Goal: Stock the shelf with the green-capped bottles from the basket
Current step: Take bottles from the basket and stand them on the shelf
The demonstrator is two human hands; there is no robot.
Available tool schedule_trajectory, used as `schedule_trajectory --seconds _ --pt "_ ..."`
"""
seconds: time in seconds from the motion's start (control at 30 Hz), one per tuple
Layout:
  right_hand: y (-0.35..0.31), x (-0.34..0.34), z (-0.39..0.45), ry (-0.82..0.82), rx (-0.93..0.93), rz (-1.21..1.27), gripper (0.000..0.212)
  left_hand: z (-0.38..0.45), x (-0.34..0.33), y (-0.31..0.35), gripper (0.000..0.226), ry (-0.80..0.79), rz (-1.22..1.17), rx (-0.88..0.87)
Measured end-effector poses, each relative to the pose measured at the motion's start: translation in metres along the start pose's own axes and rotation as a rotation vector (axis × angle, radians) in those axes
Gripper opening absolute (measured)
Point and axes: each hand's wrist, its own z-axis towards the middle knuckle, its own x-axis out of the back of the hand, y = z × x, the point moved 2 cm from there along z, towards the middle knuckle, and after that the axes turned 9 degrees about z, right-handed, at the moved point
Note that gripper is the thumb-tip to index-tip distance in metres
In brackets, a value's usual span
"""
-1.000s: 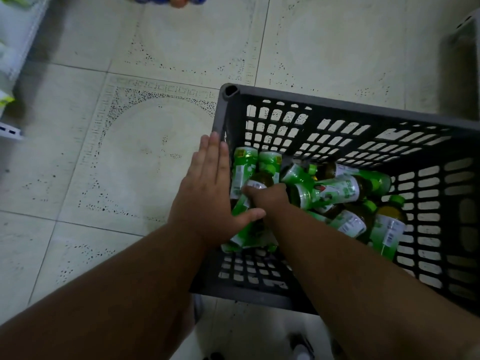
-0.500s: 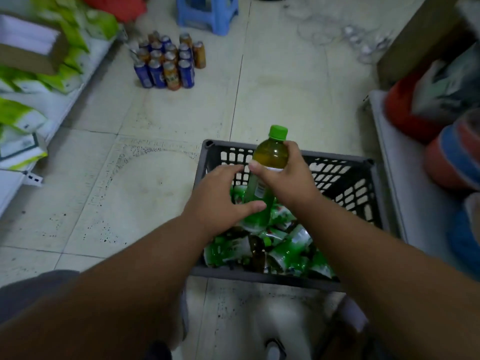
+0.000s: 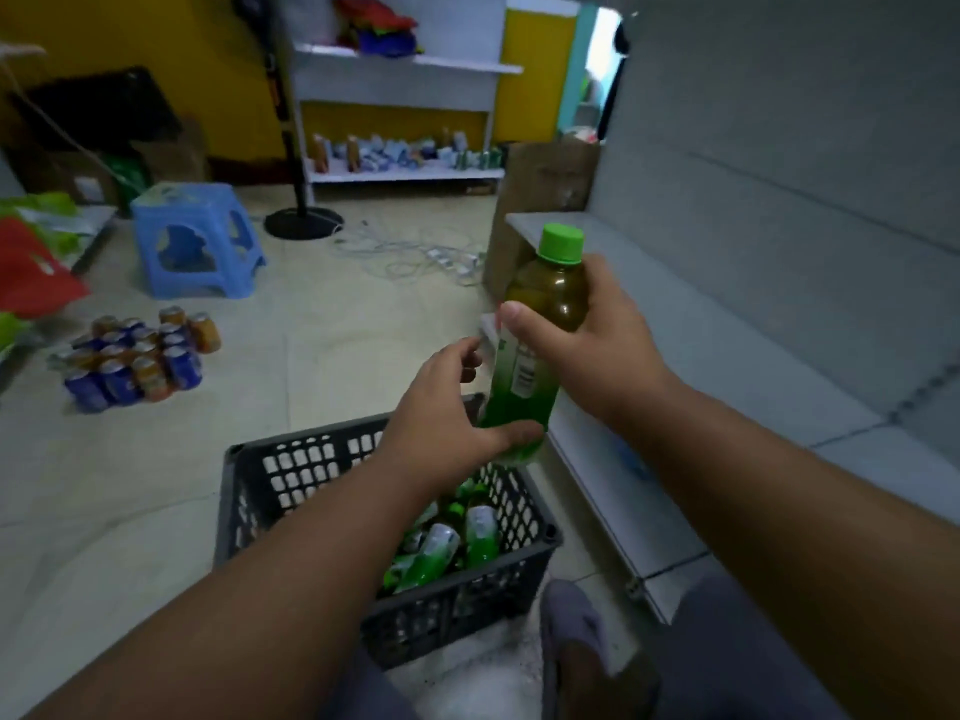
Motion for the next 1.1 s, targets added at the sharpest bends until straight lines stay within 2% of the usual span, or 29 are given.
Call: schedule_trajectory --seconds 0.1,0.2,0.33,0.53,0.6,0.7,0.77,0.97,1.1 --pt "-0.009 0.053 -0.019 0.153 -0.006 -0.042 0.061 0.005 -0.03 0.042 0.113 -0.11 -0.007 -0.103" --pt "-0.014 0.103 -0.039 0.274 -0.012 -0.115 0.052 0.01 -0.062 0.083 0.111 -0.191 -0.016 -0.203" --pt "-0.01 0.171 -0.058 0.403 -0.04 -0.204 0.058 0.015 -0.112 0.137 0.111 -0.328 -0.054 -0.286" --pt "0.031 0.274 -0.077 0.6 -0.134 -0.279 0.06 0.038 -0.218 0.206 0.089 -0.511 0.003 -0.438" --pt "0.051 0.304 -0.08 0.663 -0.176 -0.321 0.058 0.05 -0.26 0.221 0.094 -0.552 0.083 -0.51" --pt "0.086 0.344 -0.085 0.746 -0.25 -0.341 0.057 0.069 -0.324 0.23 0.119 -0.622 0.274 -0.592" --pt "0.11 0.364 -0.086 0.801 -0.298 -0.341 0.055 0.078 -0.361 0.231 0.128 -0.643 0.403 -0.649" --pt "0.169 0.389 -0.08 0.886 -0.36 -0.381 0.056 0.099 -0.443 0.223 0.124 -0.628 0.542 -0.772" --pt "0.192 0.39 -0.083 0.888 -0.41 -0.355 0.06 0.093 -0.469 0.205 0.117 -0.573 0.641 -0.817"
